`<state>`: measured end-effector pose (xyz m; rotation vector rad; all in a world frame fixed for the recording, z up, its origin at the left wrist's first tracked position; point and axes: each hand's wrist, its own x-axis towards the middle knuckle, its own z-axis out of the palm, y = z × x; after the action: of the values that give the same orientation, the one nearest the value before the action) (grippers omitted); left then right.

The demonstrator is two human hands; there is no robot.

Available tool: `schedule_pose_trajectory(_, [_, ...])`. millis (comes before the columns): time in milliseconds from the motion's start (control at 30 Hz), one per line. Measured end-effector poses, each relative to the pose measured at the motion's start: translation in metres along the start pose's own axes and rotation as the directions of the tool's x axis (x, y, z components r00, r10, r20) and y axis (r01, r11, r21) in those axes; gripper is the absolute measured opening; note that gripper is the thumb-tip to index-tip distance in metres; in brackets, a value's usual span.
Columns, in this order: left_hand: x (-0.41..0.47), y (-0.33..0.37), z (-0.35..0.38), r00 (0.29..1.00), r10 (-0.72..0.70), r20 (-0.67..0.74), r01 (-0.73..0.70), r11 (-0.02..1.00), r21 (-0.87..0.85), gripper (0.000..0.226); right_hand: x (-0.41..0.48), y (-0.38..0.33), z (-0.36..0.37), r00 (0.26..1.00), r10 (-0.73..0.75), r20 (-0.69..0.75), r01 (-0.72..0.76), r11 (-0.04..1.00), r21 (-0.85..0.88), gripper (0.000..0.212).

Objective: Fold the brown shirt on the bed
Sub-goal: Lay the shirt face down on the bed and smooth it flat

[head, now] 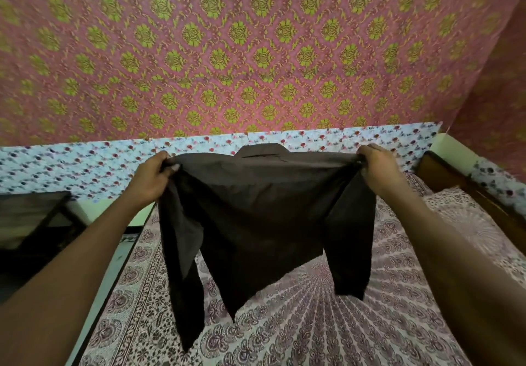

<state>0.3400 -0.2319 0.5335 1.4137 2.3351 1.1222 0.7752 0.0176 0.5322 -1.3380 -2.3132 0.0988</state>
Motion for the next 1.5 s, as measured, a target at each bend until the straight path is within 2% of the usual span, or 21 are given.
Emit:
schedule_pose_trajectory(167, [-0.07,-0.011,0.014,0.938,0.041,0.345,0.004,0.992,-0.128,0.013,-0.074,0.005,0.009,0.998,0.046,0.039,-0.05,0.992,0.12,0.035])
schedule_pose_trajectory(267, [-0.107,-0.012,0.019,0.895,0.056,0.443,0.019,0.987,-0.163,0.021,-0.117,0.01,0.011,0.998,0.057,0.025,-0.06,0.987,0.152,0.039])
schedule_pose_trajectory(367, [-0.132,-0.013,0.013,0.878,0.038,0.478,0.042,0.987,-0.156,0.024,-0.153,0.013,0.001,0.997,0.077,-0.006,-0.074,0.98,0.184,0.036])
schedule_pose_trajectory(467, [-0.145,-0.012,0.0,0.899,0.014,0.439,0.068,0.983,-0.17,0.004,-0.168,0.014,-0.015,0.997,0.063,-0.046,-0.056,0.988,0.142,0.037])
schedule_pose_trajectory(567, [-0.144,-0.012,-0.011,0.947,0.033,0.319,0.018,0.988,-0.156,0.012,-0.171,0.013,-0.029,0.994,0.057,-0.094,-0.051,0.997,0.061,0.034])
schedule_pose_trajectory(667, [-0.139,-0.005,-0.01,0.982,0.085,0.171,-0.08,0.996,-0.037,0.013,-0.169,0.011,-0.034,0.99,0.088,-0.112,-0.086,0.996,0.024,0.033])
schedule_pose_trajectory(767, [-0.126,-0.008,0.001,0.989,0.143,0.045,-0.148,0.982,0.12,0.014,-0.161,0.013,-0.024,0.994,0.093,-0.064,-0.096,0.995,-0.039,0.034])
schedule_pose_trajectory(833, [-0.113,-0.019,0.012,0.988,0.151,-0.002,-0.147,0.964,0.22,0.014,-0.151,0.016,-0.012,0.996,0.084,-0.037,-0.086,0.994,-0.063,0.032])
schedule_pose_trajectory(1000, [-0.077,-0.035,0.047,0.995,0.091,-0.043,-0.066,0.909,0.411,0.017,-0.118,0.038,0.027,0.992,0.115,0.045,-0.109,0.986,-0.123,0.028])
schedule_pose_trajectory(1133, [-0.035,-0.048,0.09,0.999,0.046,-0.015,-0.034,0.891,0.452,0.017,-0.078,0.064,0.068,0.992,0.064,0.109,-0.045,0.984,-0.171,0.029])
schedule_pose_trajectory(1233, [0.0,-0.057,0.128,1.0,0.003,0.013,-0.009,0.874,0.486,0.017,-0.043,0.086,0.11,0.984,0.097,0.149,-0.078,0.989,-0.126,0.032])
schedule_pose_trajectory(1500, [0.088,-0.102,0.232,0.991,-0.126,-0.051,0.134,0.842,0.523,0.019,0.058,0.135,0.244,0.97,0.136,0.202,-0.104,0.981,-0.161,0.036])
